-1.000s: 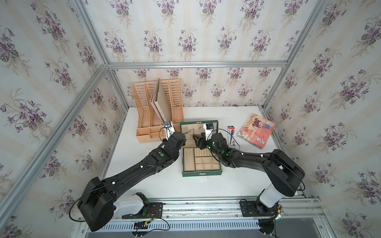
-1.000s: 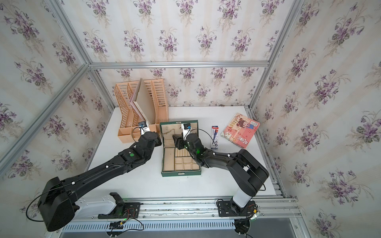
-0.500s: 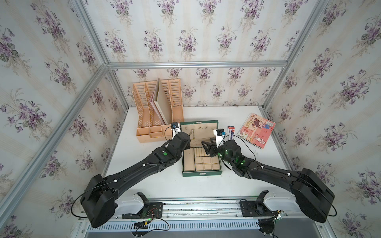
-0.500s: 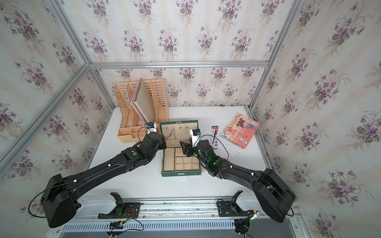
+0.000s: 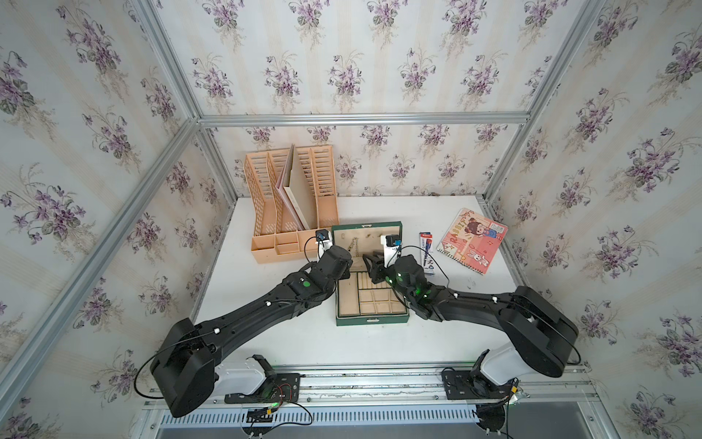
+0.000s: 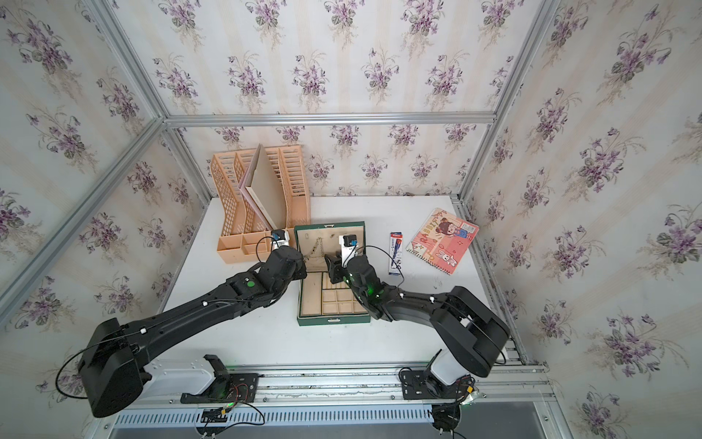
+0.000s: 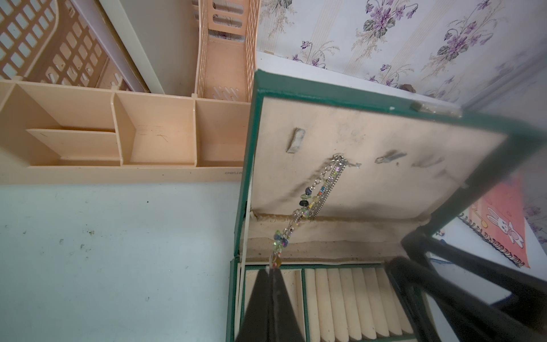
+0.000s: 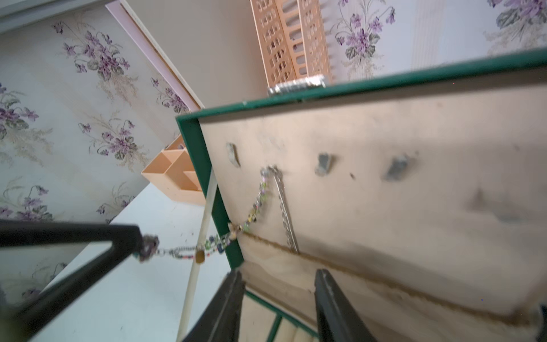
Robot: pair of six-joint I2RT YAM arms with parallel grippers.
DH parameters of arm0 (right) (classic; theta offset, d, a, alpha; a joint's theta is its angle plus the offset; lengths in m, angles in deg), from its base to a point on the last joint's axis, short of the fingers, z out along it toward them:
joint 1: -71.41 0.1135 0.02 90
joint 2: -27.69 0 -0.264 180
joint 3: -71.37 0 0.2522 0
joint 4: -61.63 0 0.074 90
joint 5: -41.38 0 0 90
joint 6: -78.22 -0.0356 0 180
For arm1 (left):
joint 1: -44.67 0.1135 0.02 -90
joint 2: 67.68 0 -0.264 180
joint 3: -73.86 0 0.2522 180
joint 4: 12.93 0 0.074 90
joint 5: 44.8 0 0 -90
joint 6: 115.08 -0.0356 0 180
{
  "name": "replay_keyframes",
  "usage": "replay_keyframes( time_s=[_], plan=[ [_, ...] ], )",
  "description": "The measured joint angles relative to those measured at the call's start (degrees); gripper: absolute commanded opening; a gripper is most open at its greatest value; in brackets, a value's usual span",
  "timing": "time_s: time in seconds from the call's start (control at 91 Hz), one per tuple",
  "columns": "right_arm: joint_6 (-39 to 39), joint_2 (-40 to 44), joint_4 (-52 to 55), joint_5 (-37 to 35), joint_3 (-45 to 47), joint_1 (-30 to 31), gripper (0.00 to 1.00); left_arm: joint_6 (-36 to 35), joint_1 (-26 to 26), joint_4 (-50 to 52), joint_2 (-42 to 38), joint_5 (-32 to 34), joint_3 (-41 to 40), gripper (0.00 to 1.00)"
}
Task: Put jewelry chain into jewelry box
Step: Adjust the necklace in the jewelry box.
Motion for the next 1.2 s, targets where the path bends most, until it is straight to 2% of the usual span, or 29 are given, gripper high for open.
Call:
replay_keyframes(
  time_s=[0.176, 0.319, 0.571, 1.011, 1.198],
  plan=[
    [-2.8, -6.0, 2.8, -6.3, -6.7, 0.1, 0.34, -0.3, 0.0, -0.1, -1.0, 0.3, -0.7, 0.00],
    [-4.4, -8.2, 5.1, -8.5, -8.8, 0.7, 0.33, -1.0, 0.0, -0.9, -1.6, 0.3, -1.4, 0.00],
    [-5.6, -9.9, 7.7, -10.4, -10.4, 3.0, 0.34, -1.3, 0.0, -2.5, -2.5, 0.4, -2.8, 0.00],
    [-8.1, -13.4, 11.6, -11.8, -15.6, 3.0, 0.31, -1.3, 0.0, -3.7, -5.6, 0.3, -4.8, 0.00],
    [-8.8, -14.3, 11.8, -11.8, -16.5, 3.0, 0.21, -1.3, 0.0, -3.8, -6.3, 0.3, -5.2, 0.00]
  ],
)
